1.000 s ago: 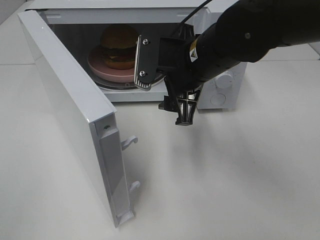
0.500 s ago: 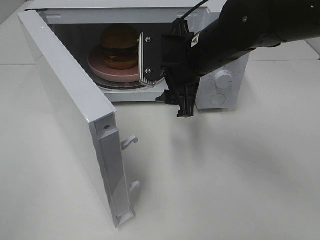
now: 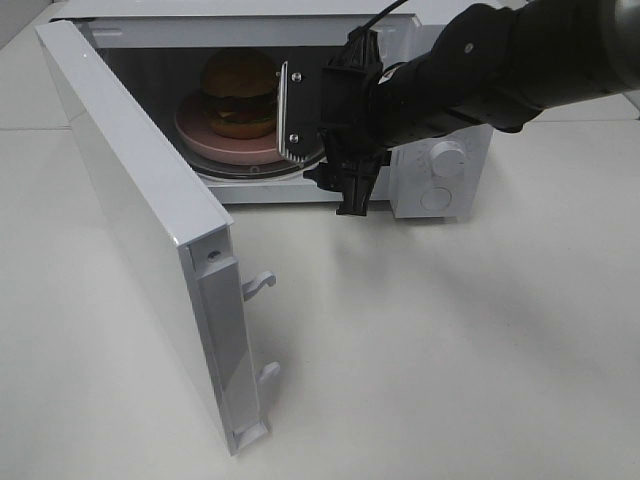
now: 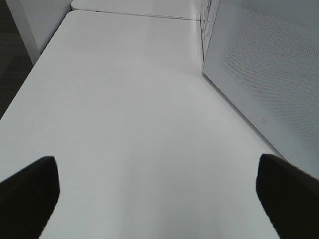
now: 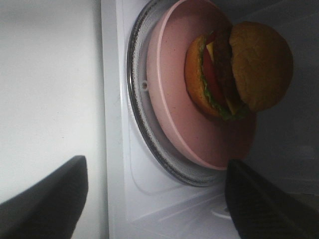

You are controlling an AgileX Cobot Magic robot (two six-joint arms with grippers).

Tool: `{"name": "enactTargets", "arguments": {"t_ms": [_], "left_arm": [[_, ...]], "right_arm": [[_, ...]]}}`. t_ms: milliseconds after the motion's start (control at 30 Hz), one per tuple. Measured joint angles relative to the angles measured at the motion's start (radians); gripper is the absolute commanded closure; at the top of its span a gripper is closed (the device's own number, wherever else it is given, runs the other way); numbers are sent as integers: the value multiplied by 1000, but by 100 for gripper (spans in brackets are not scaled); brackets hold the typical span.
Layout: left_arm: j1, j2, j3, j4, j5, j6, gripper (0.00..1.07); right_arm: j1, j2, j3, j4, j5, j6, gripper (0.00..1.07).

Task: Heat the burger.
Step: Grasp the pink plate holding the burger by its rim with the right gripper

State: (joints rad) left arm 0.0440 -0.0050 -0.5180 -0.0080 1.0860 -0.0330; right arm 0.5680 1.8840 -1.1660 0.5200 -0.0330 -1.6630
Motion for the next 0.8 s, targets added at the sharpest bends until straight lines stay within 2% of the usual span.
{"name": "enactTargets", "arguments": {"t_ms": [400,800], "left_arm": [[0,0,0,0,0,0,7],[0,0,0,0,0,0,7]], "right_arm": [[0,131,-74,-1,-42,-5,30],[0,273,-243,-8,-14,11,30]]}}
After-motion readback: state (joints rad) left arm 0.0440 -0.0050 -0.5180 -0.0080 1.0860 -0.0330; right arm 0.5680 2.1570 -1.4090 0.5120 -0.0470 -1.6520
